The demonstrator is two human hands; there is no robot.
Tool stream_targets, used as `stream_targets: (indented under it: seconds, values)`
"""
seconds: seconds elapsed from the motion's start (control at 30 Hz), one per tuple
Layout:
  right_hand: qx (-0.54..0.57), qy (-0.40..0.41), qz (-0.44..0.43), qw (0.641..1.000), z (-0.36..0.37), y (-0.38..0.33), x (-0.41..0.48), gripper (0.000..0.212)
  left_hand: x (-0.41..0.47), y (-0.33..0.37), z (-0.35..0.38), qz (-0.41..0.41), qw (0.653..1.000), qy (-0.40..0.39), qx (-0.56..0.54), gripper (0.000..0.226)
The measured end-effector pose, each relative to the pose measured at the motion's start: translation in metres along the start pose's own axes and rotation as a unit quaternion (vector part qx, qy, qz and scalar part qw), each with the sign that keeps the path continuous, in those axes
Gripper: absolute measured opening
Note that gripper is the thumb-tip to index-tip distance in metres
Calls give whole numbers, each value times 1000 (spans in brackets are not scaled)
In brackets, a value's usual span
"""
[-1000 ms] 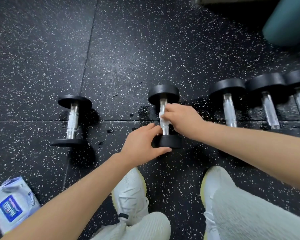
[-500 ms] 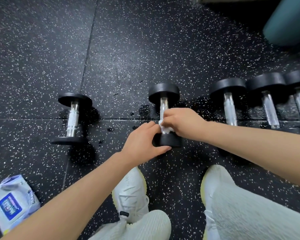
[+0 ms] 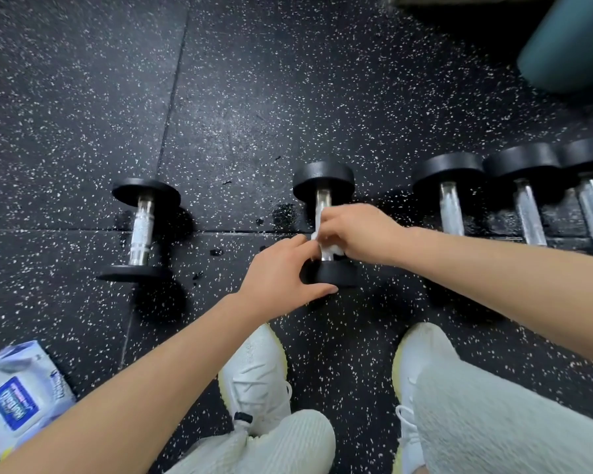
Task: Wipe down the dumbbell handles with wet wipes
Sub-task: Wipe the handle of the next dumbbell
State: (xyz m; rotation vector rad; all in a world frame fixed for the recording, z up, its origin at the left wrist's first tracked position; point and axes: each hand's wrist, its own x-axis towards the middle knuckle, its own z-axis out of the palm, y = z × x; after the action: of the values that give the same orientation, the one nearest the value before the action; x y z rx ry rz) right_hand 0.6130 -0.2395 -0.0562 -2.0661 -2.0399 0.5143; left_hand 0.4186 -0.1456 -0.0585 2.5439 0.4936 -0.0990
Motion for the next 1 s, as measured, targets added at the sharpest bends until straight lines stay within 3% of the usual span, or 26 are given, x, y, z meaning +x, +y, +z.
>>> stream_targets:
  seconds: [0.17,0.37,0.47,0.63,0.83,1.0]
  values:
    - [6,66,106,992,2,2,16,16,0,0,-4,-15,999,-10,-28,44]
    - [8,-54,-20,998,9,-6,-4,20,-3,-4,-6,-26,999,2,-47,47]
    - [-14,-5,-2,1000,2,5,12,19,-3,-3,-7,-36,998,2,-53,48]
    - [-33,106,107,988,8,8,26,12,1,0,-11,-51,997,-7,-60,49]
    - [-15,9,-5,1000,17,-14,-10,24,-2,-4,-7,-63,997,-11,-49,48]
    - [-69,55,79,993,1,3,28,25,0,2,-15,-62,997,-21,-33,47]
